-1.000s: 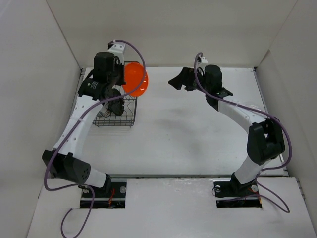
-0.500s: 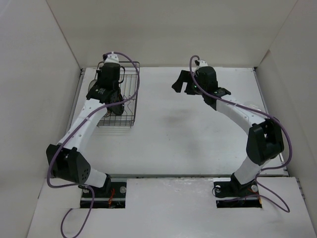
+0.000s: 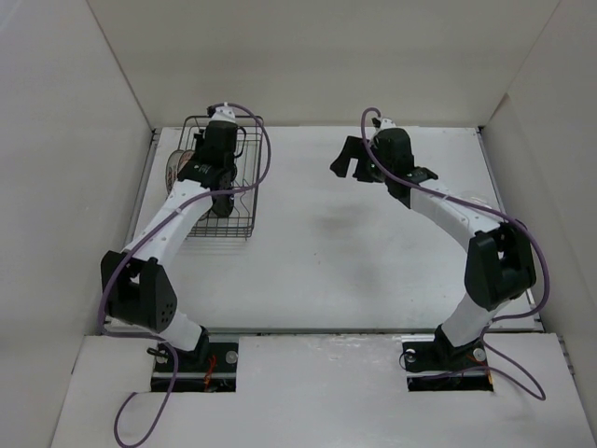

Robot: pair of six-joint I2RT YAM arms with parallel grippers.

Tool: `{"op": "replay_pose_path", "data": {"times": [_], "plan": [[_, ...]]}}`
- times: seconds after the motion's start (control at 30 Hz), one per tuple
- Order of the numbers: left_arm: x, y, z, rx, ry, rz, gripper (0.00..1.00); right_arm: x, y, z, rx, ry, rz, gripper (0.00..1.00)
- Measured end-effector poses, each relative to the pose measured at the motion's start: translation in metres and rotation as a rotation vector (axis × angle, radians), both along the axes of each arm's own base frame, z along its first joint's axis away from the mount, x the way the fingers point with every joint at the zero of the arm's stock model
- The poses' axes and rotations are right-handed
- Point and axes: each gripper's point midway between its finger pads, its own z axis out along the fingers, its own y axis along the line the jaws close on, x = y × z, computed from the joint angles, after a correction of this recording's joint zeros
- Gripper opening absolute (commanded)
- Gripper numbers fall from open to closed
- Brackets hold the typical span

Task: Load the plates into the dish rack

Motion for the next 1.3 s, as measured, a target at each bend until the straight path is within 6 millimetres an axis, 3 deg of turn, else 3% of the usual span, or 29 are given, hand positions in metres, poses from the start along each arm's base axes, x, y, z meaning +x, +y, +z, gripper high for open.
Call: {"op": "replay_pose_path", "data": {"times": [0.47,0.6,0.73,0.83,0.87,0.9,1.0,1.03,1.1,1.17,1.3], "plan": [[0.011,-0.012,-0.034,-0.013,0.075,-0.031,0.0,-0.001,-0.01,-0.012,-0.012,0.027,-0.015,1.0],[0.01,-0.018,-0.04,-0.034,0.096,-0.057,0.09,0.002,-0.018,-0.015,-0.017,0.029,-0.03,1.0],[0.01,-0.023,-0.045,-0.049,0.107,-0.072,0.11,0.004,-0.033,-0.025,-0.036,0.045,-0.067,1.0],[0.01,-0.026,-0.047,-0.058,0.114,-0.083,0.21,0.005,-0.047,-0.031,-0.047,0.058,-0.095,1.0],[0.009,-0.026,-0.047,-0.06,0.116,-0.084,0.24,0.004,-0.054,-0.033,-0.049,0.064,-0.107,1.0],[0.009,-0.026,-0.048,-0.061,0.117,-0.084,0.34,0.004,-0.062,-0.034,-0.051,0.068,-0.122,1.0],[0.009,-0.027,-0.049,-0.067,0.121,-0.088,0.45,0.002,-0.087,-0.029,-0.056,0.067,-0.181,1.0],[0.009,-0.028,-0.05,-0.071,0.124,-0.094,0.57,0.001,-0.099,-0.025,-0.062,0.061,-0.216,1.0],[0.008,-0.032,-0.052,-0.083,0.136,-0.111,0.67,-0.003,-0.122,-0.014,-0.06,0.042,-0.3,1.0],[0.006,-0.038,-0.054,-0.107,0.154,-0.144,0.85,-0.016,-0.153,-0.004,-0.038,0.028,-0.402,1.0],[-0.004,-0.063,-0.043,-0.204,0.191,-0.281,1.0,-0.049,-0.243,0.009,-0.015,-0.018,-0.675,1.0]]}}
